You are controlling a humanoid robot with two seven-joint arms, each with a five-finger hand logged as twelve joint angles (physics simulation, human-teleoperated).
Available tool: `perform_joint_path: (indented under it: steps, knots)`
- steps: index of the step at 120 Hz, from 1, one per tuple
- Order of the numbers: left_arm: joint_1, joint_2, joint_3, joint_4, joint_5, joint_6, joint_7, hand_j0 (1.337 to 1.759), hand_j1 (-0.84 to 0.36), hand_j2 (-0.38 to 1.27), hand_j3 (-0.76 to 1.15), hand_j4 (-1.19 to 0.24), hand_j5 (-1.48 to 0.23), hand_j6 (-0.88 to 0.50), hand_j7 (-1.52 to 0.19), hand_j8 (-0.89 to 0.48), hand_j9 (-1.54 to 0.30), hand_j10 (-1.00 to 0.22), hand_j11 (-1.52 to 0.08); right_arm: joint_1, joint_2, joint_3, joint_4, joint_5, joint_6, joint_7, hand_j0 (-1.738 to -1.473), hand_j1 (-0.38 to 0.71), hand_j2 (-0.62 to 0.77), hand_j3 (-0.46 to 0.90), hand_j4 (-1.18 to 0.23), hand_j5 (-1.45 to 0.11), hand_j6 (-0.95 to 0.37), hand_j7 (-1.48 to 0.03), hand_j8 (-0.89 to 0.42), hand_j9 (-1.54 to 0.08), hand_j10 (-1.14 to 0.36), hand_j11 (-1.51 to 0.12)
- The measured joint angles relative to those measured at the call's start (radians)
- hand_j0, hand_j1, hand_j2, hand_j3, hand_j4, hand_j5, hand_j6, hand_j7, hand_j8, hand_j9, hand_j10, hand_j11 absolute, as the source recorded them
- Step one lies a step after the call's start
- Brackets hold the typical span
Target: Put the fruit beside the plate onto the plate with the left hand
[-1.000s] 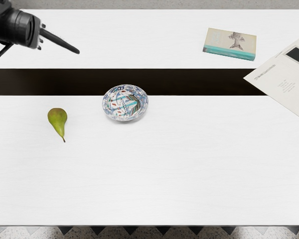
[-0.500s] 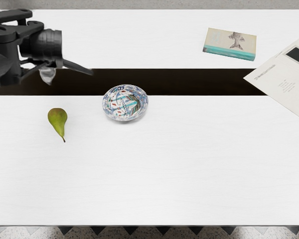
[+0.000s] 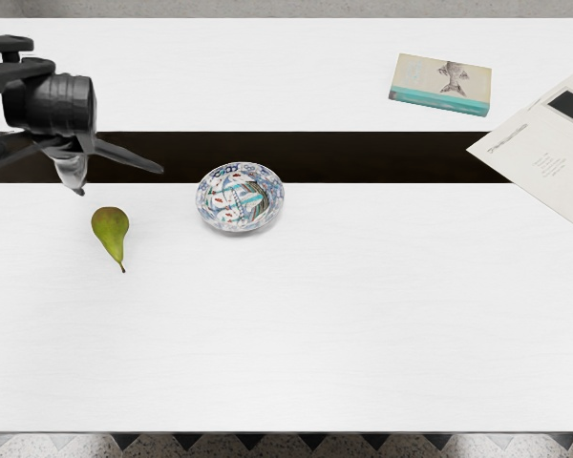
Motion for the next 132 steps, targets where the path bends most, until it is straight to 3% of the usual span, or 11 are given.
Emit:
perform_joint_path:
  steps: [46, 91, 132]
  knots:
    - [-0.077, 0.002, 0.116, -0.134, -0.04, 0.0, 0.0, 1.658, 0.32, 0.0, 0.0, -0.02, -0.03, -0.02, -0.03, -0.02, -0.03, -0.02, -0.03, 0.0, 0.0, 0.0, 0.0, 0.0, 0.0, 0.0, -1.658, -0.33, 0.0, 0.0, -0.01, -0.02, -0.01, -0.02, -0.01, -0.02, -0.01, -0.02]
    - [-0.097, -0.058, 0.202, -0.141, -0.042, 0.0, 0.0, 1.658, 0.13, 0.04, 0.0, -0.18, -0.24, -0.18, -0.24, -0.18, -0.24, -0.18, -0.24, 0.0, 0.0, 0.0, 0.0, 0.0, 0.0, 0.0, -1.658, -0.33, 0.0, 0.0, -0.01, -0.02, -0.01, -0.02, -0.01, -0.02, -0.01, -0.02]
    - [-0.096, -0.102, 0.261, -0.141, -0.041, 0.0, 0.0, 1.658, 0.07, 0.05, 0.0, -0.24, -0.31, -0.24, -0.31, -0.24, -0.31, -0.24, -0.31, 0.0, 0.0, 0.0, 0.0, 0.0, 0.0, 0.0, -1.658, -0.33, 0.0, 0.0, -0.01, -0.02, -0.01, -0.02, -0.01, -0.02, -0.01, -0.02]
